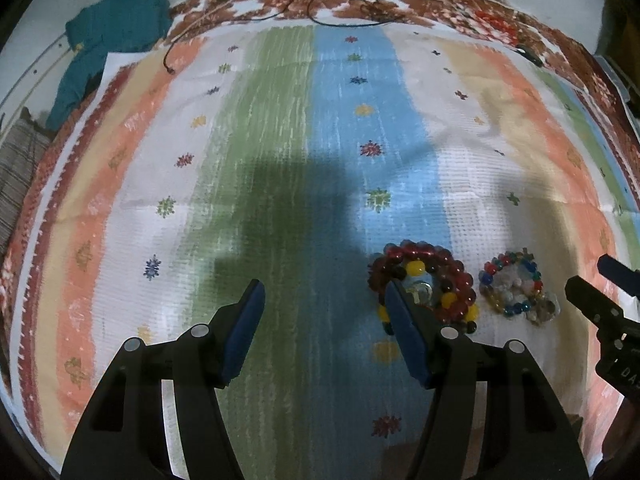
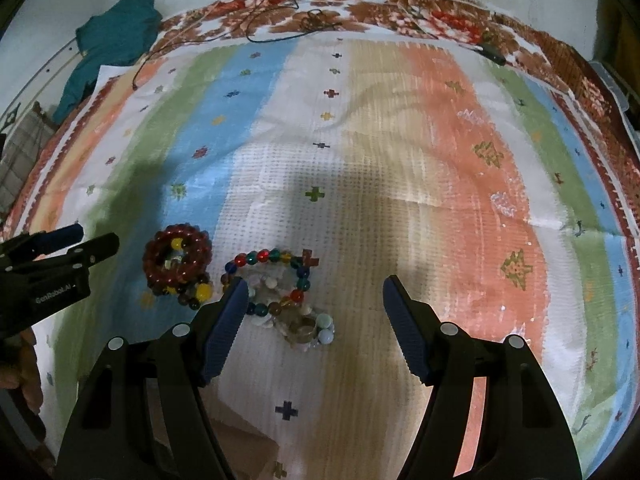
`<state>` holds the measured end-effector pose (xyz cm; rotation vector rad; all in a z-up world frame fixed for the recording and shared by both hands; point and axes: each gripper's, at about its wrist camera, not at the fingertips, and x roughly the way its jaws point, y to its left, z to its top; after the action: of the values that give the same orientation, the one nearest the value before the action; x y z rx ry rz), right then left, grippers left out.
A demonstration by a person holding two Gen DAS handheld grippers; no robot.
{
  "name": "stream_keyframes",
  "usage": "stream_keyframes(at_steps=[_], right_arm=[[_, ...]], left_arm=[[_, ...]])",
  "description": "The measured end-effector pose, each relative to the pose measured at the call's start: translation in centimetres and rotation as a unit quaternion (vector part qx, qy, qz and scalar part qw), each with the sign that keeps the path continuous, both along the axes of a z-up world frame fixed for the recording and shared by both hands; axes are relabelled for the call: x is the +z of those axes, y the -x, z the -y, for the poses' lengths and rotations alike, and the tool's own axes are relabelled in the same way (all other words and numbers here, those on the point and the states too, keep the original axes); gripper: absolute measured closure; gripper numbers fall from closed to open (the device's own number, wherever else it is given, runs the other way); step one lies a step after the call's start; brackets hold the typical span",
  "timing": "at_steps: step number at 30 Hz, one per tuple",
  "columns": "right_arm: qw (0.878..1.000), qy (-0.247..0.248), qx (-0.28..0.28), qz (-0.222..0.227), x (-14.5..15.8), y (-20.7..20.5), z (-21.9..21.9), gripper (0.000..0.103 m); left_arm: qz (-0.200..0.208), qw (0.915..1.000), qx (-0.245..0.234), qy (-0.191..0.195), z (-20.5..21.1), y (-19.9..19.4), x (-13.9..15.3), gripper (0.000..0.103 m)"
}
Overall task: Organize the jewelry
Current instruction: 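Grasp the red bead bracelet with the left gripper while the right grasps the multicolour bracelet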
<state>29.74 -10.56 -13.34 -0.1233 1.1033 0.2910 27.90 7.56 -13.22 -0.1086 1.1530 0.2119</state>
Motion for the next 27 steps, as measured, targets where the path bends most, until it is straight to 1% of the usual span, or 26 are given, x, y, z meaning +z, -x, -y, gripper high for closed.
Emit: stream_keyframes(at_steps=[5, 8, 10, 12, 13, 16, 19, 21, 22, 25, 26, 27], right_arm=[[1.000, 0.000, -0.002, -0.017, -1.1, -0.9, 0.0, 0.033], [1.000, 0.005, -0.002, -0.020, -1.6, -1.2, 0.0, 0.034], [1.000, 0.006, -0.002, -0.024, -1.9, -1.4, -0.1, 0.034], [1.000, 0.009, 0.000, -0.030, -2.4, -1.7, -0.2, 0.042], [0.999, 0.010, 0.000, -0.032, -2.6, -1.8, -0.3, 0.043], [0.999, 0.013, 0.002, -0.036, -3.1, -2.0, -0.4, 0.043], [0.999, 0.017, 0.002, -0.035, -3.4, -2.3, -0.5, 0.044], [0.999, 0.022, 0.003, -0.043, -3.9, -2.6, -0.6, 0.053], [0.999, 0.022, 0.004, -0.048, -4.2, -2.7, -0.7, 0.055], [0.999, 0.023, 0.009, -0.047, -4.4, -2.7, -0.8, 0.059], [0.999, 0.020, 0.011, -0.048, -4.4, -2.8, -0.8, 0.063], [0.999, 0.019, 0.011, -0.049, -4.4, -2.8, -0.8, 0.067]], left_arm=[[-0.007, 0.9996, 0.002, 0.027, 0.0, -0.8, -0.8, 0.043], [-0.011, 0.9994, -0.001, 0.032, 0.2, -1.3, -1.2, 0.043], [-0.018, 0.9993, -0.005, 0.033, 0.6, -1.8, -1.7, 0.045], [-0.023, 0.9992, -0.004, 0.032, 0.6, -2.1, -2.1, 0.047], [-0.024, 0.9992, -0.002, 0.030, 0.6, -2.2, -2.3, 0.048], [-0.030, 0.9991, 0.000, 0.028, 0.4, -2.5, -2.9, 0.049], [-0.034, 0.9987, 0.001, 0.038, 0.1, -2.7, -3.4, 0.051], [-0.035, 0.9984, 0.000, 0.045, 0.1, -2.7, -3.6, 0.051], [-0.036, 0.9982, -0.002, 0.048, 0.1, -2.8, -3.7, 0.052], [-0.038, 0.9982, -0.010, 0.045, 0.5, -2.8, -4.0, 0.062], [-0.038, 0.9982, -0.012, 0.044, 0.6, -2.8, -4.0, 0.065], [-0.038, 0.9982, -0.014, 0.045, 0.7, -2.8, -4.0, 0.070]])
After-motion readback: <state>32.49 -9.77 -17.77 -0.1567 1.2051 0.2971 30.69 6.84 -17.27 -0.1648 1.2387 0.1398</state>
